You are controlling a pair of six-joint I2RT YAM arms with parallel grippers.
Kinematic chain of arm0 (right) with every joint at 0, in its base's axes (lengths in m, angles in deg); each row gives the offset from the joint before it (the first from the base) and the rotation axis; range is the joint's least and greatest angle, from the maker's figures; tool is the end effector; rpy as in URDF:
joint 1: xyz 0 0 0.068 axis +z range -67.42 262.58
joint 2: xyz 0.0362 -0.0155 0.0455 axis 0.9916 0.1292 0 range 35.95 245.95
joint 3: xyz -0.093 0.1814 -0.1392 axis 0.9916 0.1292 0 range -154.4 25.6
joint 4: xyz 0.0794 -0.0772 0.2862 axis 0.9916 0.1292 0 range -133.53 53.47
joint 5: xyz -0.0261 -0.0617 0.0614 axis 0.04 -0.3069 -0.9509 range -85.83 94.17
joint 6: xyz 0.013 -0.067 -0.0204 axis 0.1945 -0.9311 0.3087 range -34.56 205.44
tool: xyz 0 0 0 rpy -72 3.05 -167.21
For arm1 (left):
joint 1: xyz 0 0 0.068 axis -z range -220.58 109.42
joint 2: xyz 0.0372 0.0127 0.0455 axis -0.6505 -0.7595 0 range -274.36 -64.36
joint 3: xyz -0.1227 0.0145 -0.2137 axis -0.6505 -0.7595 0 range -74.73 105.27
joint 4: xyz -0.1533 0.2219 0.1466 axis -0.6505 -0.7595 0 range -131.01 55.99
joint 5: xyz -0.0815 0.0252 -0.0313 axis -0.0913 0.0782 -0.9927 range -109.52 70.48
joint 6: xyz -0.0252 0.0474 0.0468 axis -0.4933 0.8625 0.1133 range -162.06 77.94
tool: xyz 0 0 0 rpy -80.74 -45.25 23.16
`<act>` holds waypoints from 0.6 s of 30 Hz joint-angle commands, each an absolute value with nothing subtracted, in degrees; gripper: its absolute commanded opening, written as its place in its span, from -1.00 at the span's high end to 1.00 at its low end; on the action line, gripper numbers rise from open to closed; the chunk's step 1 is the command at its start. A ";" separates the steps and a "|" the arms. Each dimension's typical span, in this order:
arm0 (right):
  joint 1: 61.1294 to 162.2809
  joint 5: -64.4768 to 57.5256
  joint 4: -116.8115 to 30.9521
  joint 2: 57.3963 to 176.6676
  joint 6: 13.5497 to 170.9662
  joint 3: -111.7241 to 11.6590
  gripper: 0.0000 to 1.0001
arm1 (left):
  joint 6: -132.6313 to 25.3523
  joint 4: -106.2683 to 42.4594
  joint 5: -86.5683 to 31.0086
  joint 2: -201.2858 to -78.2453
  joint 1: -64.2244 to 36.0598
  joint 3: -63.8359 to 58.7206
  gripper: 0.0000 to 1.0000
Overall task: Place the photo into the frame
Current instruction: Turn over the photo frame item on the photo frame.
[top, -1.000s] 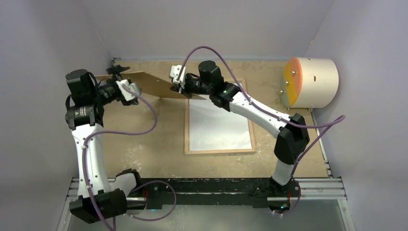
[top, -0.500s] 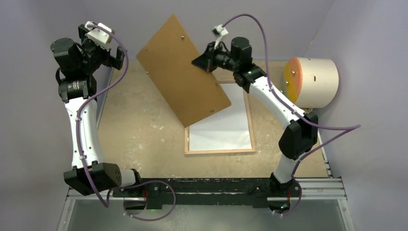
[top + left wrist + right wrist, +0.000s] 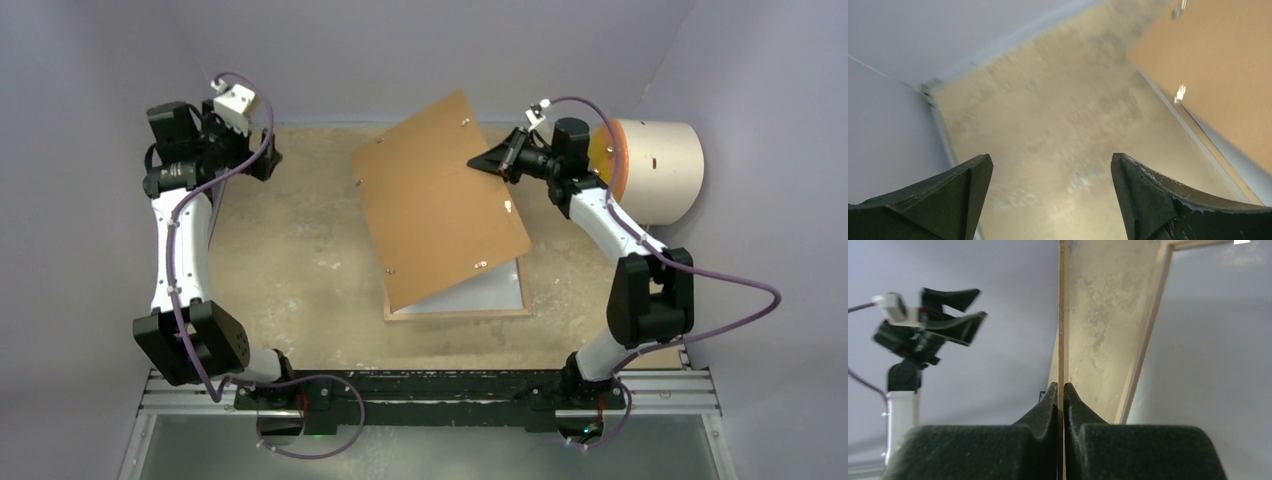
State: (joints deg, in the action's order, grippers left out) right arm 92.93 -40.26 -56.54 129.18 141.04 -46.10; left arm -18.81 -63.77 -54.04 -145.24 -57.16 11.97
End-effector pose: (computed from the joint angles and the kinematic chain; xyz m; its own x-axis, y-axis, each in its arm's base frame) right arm 0.4279 0.1199 0.2814 -0.7500 0.4620 -0.4733 -0.3372 0.3485 0.8746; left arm 0.3734 0.0765 0.3874 -0.2543 0.2636 -0.9305 0.3935 0.9071 0.1494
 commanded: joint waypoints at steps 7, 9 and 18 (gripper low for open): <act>80.12 -47.65 -75.00 117.93 149.93 -27.00 1.00 | -12.57 -67.50 -58.07 -148.30 -52.50 -1.14 -0.81; 78.56 -47.60 -78.06 118.05 150.44 -24.04 1.00 | -12.45 -66.90 -57.57 -149.28 -50.95 -2.21 -0.80; 77.74 -47.31 -87.32 123.71 150.87 -20.25 1.00 | -13.09 -63.65 -56.44 -154.16 -44.39 -5.84 -0.80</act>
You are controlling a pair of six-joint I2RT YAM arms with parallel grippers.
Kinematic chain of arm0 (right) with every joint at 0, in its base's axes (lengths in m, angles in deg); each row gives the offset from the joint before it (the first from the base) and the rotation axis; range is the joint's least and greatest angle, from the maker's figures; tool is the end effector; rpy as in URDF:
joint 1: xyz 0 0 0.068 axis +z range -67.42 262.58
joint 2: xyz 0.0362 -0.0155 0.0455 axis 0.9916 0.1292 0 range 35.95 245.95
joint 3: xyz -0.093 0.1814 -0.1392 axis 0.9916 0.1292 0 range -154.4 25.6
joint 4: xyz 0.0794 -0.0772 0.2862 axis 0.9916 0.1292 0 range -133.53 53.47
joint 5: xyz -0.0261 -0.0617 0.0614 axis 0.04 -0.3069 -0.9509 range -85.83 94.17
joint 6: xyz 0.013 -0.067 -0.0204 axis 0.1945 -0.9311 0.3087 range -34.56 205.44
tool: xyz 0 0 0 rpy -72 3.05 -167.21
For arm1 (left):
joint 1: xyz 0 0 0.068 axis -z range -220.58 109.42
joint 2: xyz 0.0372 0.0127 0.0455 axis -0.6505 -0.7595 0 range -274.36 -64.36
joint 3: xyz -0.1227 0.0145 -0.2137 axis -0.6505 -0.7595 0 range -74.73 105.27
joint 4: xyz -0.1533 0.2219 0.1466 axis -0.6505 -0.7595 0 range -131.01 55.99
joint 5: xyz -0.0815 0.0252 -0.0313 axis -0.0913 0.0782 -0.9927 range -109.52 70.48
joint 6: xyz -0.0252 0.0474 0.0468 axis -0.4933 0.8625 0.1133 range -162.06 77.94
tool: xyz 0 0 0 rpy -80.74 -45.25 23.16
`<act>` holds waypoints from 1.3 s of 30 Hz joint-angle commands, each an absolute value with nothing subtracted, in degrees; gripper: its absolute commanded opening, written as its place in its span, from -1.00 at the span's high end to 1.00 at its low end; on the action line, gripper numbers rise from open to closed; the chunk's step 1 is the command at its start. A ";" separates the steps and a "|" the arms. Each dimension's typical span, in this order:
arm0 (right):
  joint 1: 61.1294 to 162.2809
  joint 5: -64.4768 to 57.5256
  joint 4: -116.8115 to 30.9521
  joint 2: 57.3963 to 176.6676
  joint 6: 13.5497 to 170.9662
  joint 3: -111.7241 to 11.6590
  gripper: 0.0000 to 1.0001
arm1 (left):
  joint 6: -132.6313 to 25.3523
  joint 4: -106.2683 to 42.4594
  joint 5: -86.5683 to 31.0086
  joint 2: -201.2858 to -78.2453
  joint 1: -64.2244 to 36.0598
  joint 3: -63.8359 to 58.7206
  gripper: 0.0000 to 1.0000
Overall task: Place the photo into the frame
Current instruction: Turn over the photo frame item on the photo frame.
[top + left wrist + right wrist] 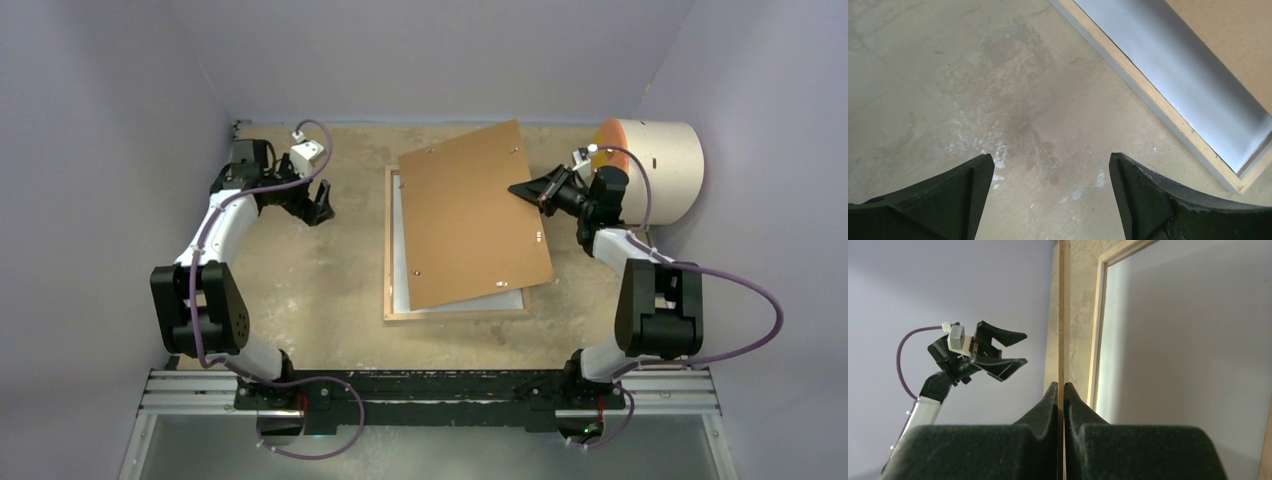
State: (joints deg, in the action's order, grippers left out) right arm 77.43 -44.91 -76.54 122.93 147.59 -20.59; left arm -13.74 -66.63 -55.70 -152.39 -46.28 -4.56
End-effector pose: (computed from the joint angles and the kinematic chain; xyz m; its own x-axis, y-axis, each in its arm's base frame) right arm 0.3824 0.0100 0.1891 -0.6702 0.6419 -0.3725 -0.2019 0.3254 0.9238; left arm 0.3880 0.0039 0.2241 -0.5365 0.3312 -0.7762 0.6225 0.7763 -0.0991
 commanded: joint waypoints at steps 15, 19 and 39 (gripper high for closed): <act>77.96 -45.46 -99.87 134.15 155.92 -16.80 1.00 | -15.80 -57.51 -52.83 -162.17 -37.25 -6.51 -0.74; 78.24 -44.53 -99.12 135.05 155.47 -16.18 1.00 | -16.11 -57.26 -52.15 -163.22 -36.51 -6.35 -0.74; 80.68 -44.46 -98.19 139.77 158.86 -16.54 1.00 | -14.31 -58.65 -49.15 -165.00 -34.53 -5.82 -0.72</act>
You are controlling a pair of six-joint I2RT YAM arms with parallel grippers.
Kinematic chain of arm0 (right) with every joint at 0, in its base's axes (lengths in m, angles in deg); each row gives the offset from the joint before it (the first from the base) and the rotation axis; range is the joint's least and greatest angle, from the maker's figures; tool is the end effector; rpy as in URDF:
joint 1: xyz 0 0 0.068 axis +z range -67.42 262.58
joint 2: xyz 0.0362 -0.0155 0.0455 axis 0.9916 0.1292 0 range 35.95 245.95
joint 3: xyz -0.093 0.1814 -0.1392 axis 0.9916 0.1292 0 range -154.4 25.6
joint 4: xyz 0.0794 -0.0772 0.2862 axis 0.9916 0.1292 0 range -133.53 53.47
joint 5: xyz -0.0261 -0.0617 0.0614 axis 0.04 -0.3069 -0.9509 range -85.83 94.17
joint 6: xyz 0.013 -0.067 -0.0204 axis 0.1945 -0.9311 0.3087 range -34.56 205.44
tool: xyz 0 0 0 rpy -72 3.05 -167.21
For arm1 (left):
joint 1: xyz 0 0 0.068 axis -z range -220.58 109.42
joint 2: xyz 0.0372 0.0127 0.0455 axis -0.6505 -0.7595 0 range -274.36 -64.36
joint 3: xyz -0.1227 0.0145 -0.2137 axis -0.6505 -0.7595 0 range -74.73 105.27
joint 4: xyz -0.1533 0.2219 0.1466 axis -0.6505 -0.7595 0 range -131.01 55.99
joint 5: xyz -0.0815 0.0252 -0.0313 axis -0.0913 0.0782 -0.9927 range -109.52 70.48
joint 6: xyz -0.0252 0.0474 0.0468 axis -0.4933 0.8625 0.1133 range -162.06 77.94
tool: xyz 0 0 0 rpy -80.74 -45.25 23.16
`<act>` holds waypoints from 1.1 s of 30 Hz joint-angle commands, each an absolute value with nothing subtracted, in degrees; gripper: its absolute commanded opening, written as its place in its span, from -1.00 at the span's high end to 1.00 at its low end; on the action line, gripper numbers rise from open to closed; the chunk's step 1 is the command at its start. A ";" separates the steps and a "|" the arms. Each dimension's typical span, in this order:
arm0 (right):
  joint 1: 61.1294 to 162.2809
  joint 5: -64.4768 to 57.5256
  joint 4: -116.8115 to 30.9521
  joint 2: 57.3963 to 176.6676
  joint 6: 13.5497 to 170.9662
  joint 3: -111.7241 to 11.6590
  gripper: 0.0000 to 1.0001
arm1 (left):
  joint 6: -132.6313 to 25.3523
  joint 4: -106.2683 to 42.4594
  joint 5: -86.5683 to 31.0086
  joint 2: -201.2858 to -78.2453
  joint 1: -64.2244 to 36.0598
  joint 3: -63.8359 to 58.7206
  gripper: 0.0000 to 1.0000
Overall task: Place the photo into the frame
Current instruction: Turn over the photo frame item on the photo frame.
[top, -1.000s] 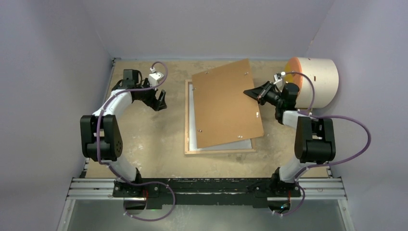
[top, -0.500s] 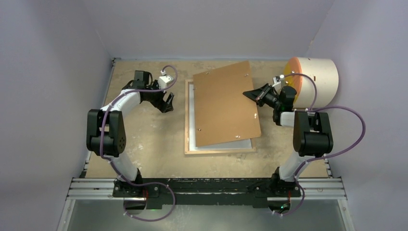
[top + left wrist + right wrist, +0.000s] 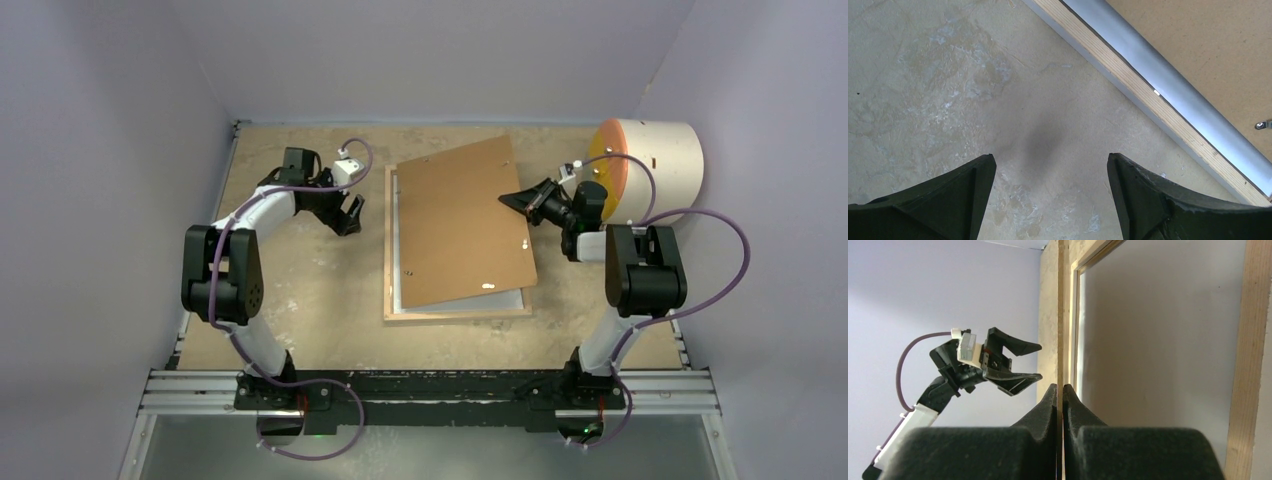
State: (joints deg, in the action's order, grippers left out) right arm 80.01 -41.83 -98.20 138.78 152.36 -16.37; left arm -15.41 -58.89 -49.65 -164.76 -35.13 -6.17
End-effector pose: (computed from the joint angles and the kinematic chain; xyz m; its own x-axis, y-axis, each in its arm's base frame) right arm 0.3833 0.0250 0.1056 -0.6707 0.6699 -0.3185 -0.1690 0.2801 0.9450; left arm 0.4072 -0.0684 0.1388 -0.5841 0.4454 -0.6786 0.6917 0.7106 -0.1290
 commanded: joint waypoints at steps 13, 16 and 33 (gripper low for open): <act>82.19 -43.15 -94.68 140.13 156.92 -16.25 1.00 | -12.44 -59.16 -48.45 -163.85 -33.90 -6.66 -0.70; 82.15 -42.33 -93.98 139.77 156.47 -16.13 1.00 | -12.27 -59.36 -48.42 -163.67 -33.90 -6.77 -0.70; 82.14 -40.33 -93.20 139.13 154.80 -14.11 1.00 | -11.01 -60.23 -47.65 -162.77 -33.90 -6.16 -0.69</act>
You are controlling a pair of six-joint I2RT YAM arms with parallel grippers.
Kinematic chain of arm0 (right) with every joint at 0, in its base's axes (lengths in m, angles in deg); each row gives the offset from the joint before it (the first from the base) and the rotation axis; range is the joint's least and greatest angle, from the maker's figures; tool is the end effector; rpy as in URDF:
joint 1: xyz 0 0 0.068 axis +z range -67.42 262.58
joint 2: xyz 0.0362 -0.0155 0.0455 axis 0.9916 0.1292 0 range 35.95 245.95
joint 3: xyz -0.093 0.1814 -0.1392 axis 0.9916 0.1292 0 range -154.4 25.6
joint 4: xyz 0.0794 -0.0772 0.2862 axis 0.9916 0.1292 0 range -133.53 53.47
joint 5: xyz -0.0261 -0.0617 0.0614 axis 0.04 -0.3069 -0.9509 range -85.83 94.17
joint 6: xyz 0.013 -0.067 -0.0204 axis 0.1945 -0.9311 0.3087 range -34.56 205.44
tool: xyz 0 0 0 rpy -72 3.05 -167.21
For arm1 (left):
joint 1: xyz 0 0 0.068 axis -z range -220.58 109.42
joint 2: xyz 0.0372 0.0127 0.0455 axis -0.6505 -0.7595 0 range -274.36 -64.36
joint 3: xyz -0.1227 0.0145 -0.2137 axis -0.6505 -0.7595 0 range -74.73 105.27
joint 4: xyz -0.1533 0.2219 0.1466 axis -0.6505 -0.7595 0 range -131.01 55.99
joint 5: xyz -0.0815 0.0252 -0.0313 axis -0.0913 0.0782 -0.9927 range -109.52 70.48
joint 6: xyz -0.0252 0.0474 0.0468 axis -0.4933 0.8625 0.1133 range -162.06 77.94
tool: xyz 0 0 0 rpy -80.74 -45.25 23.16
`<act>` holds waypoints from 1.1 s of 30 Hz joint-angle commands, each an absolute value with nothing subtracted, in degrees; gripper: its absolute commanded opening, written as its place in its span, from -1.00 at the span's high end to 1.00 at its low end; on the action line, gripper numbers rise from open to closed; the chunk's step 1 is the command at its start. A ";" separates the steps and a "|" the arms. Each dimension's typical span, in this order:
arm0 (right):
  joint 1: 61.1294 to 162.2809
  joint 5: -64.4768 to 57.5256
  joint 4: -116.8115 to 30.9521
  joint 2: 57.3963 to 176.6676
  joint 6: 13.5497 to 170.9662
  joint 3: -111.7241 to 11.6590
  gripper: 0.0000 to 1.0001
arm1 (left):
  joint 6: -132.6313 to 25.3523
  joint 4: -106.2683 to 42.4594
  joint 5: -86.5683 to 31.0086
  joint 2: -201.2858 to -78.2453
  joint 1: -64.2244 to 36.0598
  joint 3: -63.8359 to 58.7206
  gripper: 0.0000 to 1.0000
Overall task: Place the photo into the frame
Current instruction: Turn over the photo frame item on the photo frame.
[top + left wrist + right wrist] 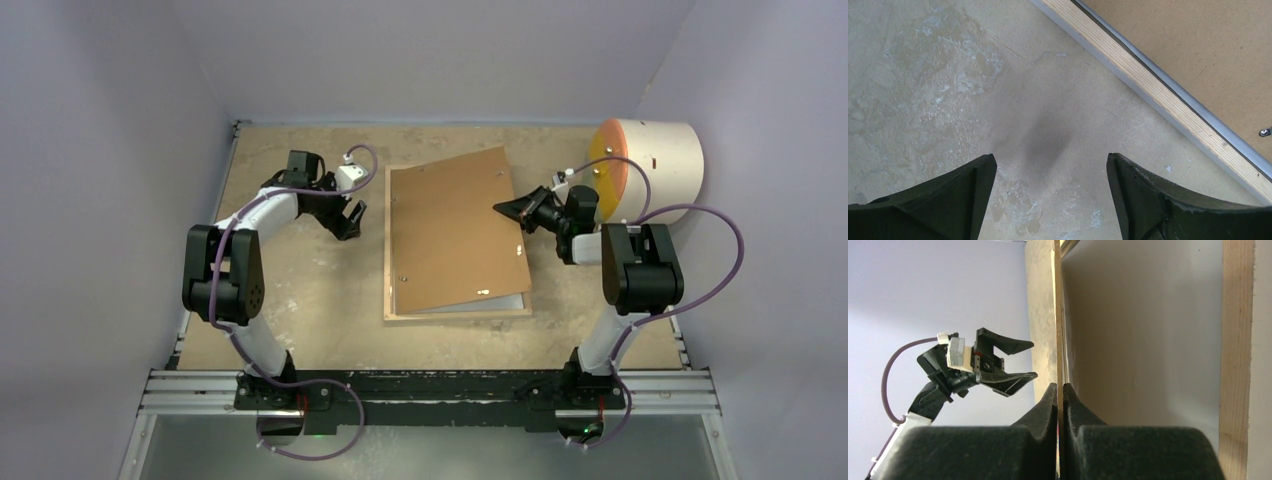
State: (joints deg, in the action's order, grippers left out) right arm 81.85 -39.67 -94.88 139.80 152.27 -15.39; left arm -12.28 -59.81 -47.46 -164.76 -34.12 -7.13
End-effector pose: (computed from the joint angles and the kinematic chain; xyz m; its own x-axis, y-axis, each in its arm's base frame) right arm 0.3783 0.0358 0.0872 -0.6939 0.6721 -0.2586 -0.0802 0.2848 0.9552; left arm 0.4015 -0.0731 0.1310 -0.5664 0.5057 -0.6508 0.7180 0.6904 -0.0884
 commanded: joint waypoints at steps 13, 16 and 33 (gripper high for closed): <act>81.46 -40.18 -96.91 140.24 155.60 -12.44 1.00 | -10.33 -61.29 -47.38 -162.94 -33.90 -6.17 -0.69; 80.96 -40.62 -97.72 140.45 155.75 -12.17 1.00 | -10.34 -61.30 -47.55 -162.91 -33.90 -6.18 -0.69; 79.50 -41.00 -103.61 143.24 156.93 -11.04 1.00 | -10.49 -61.49 -47.53 -163.52 -33.81 -5.83 -0.71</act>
